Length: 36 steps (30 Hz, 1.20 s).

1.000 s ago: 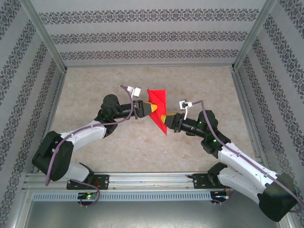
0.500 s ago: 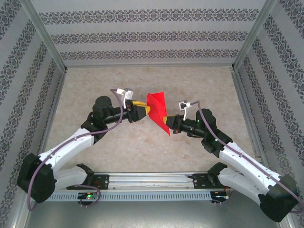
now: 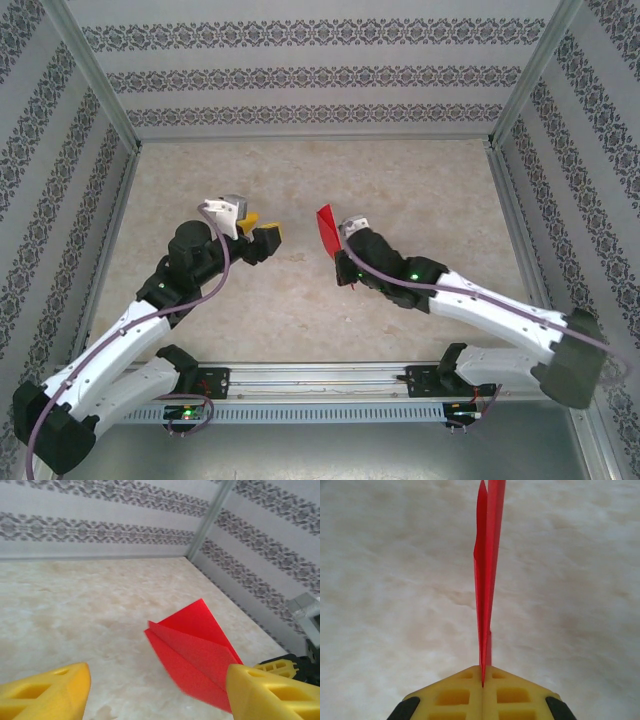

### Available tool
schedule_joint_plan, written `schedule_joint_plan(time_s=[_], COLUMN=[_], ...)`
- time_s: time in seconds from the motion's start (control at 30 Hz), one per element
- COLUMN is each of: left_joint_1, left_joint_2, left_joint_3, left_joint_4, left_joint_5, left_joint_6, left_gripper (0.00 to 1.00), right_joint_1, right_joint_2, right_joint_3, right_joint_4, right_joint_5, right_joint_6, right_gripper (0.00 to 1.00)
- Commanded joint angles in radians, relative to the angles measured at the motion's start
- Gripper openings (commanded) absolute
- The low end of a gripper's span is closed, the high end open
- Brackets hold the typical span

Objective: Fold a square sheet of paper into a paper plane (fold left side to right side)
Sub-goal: Turn over the paper at the center of the table.

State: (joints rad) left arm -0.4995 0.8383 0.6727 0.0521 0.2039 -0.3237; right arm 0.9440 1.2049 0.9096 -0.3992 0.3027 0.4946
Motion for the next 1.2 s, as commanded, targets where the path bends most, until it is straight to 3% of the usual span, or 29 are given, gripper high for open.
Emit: schedule_joint_plan(time_s=[0.0, 0.27, 0.53, 0.77, 1.17], left_joint_1=[0.013, 0.015, 0.018, 0.018, 0.018], left_joint_2=[-0.040, -0.103, -0.116, -0.105, -0.068], left_joint_3=[-0.020, -0.051, -0.047, -0.042, -0.026], left_joint_4=[-0.054, -0.076, -0.084, -0.077, -0.056], left_joint_5=[-0.120, -0.228, -0.253, -0.248, -0.218], left_joint_6=[0.051, 0.055, 0.066, 0.060, 0.057], left_gripper=[0.71, 0.73, 0.74, 0.75, 0.78], right_joint_1=[0.051, 0.130, 0.166, 0.171, 0.147], right_joint_2=[0.126, 0.524, 0.844, 0.898, 0.757], right_joint_3=[0.095, 0.339, 0.525, 0.539, 0.435], right_joint_4=[-0.239, -0.538, -0.646, -0.587, -0.425], right_joint_5=[0.349, 0.552, 0.543, 0.426, 0.296], right_joint_6=[0.032, 0.154, 0.189, 0.168, 0.164], right_gripper=[0.00, 0.00, 0.00, 0.07, 0.27])
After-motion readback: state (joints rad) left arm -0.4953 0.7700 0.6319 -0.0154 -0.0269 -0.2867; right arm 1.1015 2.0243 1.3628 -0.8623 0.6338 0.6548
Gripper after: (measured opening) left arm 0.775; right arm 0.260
